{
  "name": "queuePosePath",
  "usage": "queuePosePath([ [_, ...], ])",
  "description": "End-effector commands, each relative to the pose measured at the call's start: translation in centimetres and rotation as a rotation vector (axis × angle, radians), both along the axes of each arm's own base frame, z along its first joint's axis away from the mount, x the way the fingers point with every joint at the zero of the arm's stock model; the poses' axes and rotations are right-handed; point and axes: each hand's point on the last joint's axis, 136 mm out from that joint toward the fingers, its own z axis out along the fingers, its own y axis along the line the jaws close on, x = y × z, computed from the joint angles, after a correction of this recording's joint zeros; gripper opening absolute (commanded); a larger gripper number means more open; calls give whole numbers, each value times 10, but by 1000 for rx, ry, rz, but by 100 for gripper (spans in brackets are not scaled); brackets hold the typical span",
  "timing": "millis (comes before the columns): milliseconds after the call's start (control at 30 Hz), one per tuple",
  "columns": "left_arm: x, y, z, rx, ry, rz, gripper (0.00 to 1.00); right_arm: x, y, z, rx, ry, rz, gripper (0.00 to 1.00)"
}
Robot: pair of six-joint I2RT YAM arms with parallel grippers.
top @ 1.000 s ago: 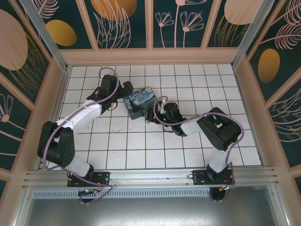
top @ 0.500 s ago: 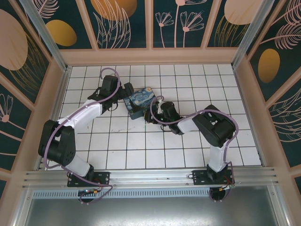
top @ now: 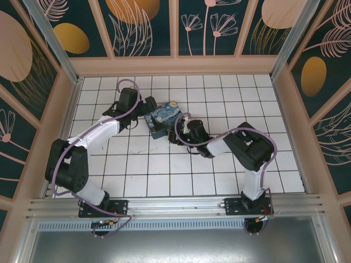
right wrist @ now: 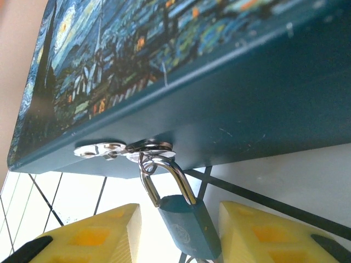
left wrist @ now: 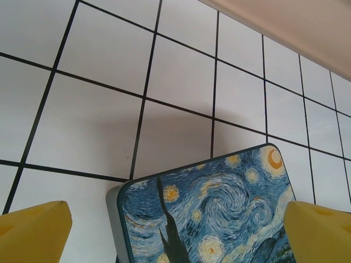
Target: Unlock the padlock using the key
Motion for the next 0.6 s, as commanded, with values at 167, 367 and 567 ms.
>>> queuePosePath([
  [167,7,-5,8,-29,1,-1,98,-16,-5,-14,-22,53,19,28],
  [367,0,-4,-2,-21,26,-15,99,-13,-8,-13,-23,59,-12,0],
  [567,-14,-5,-31,-6,84,-50,98,-11,-11,0,5,56,-52,0],
])
